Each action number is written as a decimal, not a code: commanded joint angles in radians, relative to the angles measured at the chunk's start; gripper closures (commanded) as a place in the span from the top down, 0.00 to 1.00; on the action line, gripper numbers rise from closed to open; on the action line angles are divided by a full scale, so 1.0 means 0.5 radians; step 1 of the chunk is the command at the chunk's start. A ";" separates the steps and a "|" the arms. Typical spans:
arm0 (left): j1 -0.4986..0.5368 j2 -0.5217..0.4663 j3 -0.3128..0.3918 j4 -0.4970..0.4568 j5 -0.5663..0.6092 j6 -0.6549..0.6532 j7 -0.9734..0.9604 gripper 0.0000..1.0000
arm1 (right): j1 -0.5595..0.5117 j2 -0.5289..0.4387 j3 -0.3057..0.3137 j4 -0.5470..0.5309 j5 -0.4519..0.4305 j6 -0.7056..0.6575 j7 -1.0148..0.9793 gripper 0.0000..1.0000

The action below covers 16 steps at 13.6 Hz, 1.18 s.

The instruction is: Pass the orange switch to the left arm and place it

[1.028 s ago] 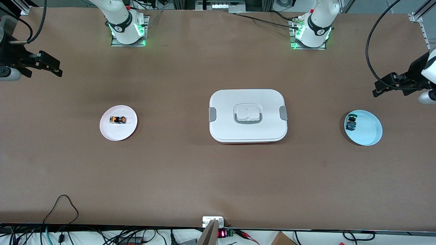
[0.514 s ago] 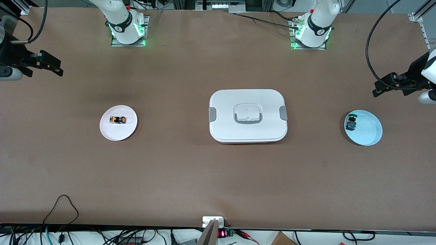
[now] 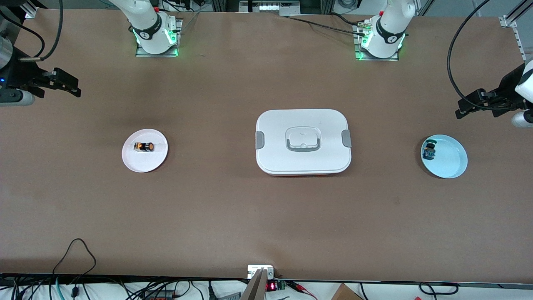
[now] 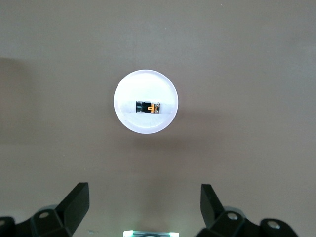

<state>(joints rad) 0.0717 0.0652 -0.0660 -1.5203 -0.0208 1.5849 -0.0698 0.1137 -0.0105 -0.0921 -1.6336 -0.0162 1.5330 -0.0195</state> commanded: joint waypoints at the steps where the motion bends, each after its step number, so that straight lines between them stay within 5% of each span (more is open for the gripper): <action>1: 0.001 0.005 -0.003 0.022 0.033 -0.028 -0.020 1.00 | -0.019 0.055 0.006 0.043 0.017 -0.019 0.008 1.00; 13: 0.001 0.011 -0.003 0.022 0.036 -0.028 -0.017 1.00 | -0.007 0.361 -0.006 0.040 -0.161 0.352 0.002 1.00; 16: 0.001 0.011 -0.003 0.022 0.039 -0.028 -0.017 1.00 | -0.003 0.407 -0.006 -0.104 -0.161 0.532 0.002 1.00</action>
<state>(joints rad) 0.0718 0.0679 -0.0660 -1.5203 -0.0208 1.5849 -0.0699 0.1088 0.1898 -0.0965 -1.6430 -0.0799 1.7445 -0.0188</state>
